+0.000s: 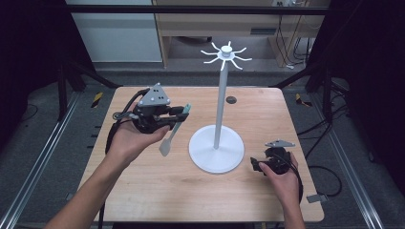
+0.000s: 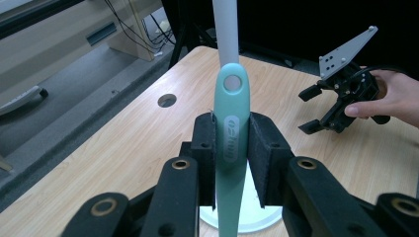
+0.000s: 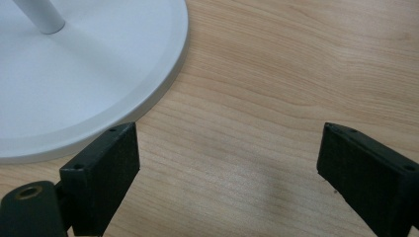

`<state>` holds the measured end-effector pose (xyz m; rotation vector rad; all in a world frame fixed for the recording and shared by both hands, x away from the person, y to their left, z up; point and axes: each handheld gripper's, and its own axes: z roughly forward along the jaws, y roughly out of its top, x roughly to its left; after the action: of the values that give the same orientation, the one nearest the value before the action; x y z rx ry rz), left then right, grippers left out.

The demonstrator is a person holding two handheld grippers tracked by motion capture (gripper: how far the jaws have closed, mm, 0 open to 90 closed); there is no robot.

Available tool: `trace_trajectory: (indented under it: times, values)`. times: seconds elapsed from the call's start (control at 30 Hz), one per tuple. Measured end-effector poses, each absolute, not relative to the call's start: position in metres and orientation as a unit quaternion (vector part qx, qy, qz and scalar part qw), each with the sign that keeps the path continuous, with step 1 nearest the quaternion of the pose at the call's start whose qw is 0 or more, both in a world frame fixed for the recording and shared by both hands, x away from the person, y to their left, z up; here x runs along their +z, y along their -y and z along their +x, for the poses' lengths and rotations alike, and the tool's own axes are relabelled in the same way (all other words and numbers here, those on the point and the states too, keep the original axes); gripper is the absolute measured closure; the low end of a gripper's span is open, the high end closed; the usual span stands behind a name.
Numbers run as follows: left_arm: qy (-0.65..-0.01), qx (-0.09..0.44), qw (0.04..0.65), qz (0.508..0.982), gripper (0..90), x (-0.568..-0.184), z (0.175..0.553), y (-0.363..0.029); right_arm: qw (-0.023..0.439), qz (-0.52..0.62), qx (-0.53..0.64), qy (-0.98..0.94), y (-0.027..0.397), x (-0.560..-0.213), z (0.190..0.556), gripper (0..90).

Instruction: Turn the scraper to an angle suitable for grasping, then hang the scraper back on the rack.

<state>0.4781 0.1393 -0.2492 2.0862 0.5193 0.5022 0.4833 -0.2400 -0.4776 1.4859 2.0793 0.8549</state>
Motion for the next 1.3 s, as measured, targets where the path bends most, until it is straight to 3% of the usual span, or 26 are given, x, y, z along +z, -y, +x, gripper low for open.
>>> trace_trajectory:
  times: [0.4,1.3]
  values:
    - [-0.213,0.197,0.466,0.835,74.2,-0.245,0.481,-0.136,0.222,0.537,0.318,-0.749,0.243,-0.477,0.484,9.7]
    - [-0.259,0.246,0.505,0.786,74.2,-0.210,0.491,-0.136,0.227,0.537,0.334,-0.741,0.245,-0.474,0.484,9.8]
